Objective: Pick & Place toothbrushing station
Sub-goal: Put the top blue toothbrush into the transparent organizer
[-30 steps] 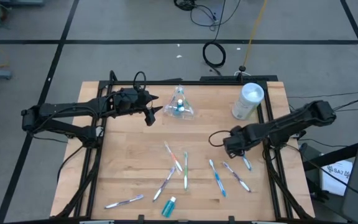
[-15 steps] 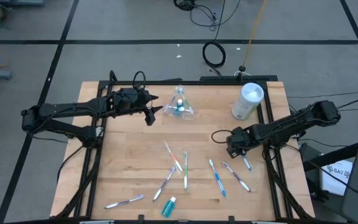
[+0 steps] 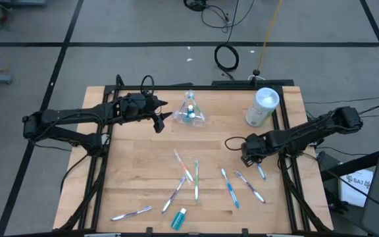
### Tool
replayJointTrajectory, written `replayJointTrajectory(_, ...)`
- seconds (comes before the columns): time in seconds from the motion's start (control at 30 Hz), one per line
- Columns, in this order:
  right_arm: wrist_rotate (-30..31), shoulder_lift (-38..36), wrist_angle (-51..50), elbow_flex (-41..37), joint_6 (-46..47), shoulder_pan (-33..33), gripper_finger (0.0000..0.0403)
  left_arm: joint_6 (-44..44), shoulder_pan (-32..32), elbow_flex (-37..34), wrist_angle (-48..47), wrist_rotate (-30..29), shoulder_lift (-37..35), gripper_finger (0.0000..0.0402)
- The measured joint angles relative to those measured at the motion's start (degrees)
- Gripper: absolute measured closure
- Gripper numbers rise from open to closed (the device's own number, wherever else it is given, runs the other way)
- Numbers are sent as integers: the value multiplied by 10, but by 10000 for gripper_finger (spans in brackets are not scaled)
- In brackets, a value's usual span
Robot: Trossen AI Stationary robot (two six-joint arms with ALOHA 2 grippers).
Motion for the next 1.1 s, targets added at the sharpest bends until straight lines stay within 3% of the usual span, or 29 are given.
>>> replayJointTrajectory(0.27,31,-33,41,-1,4,-2,371,0,0,0,0,0,0,158)
replayJointTrajectory(0.4,40,-47,104,-2,-45,-12,394,0,0,0,0,0,0,158)
replayJointTrajectory(0.63,64,-60,345,-1,-196,-49,390,0,0,0,0,0,0,158)
replayJointTrajectory(1.1,64,-35,898,0,-665,-168,393,-2,0,0,2,1,0,158)
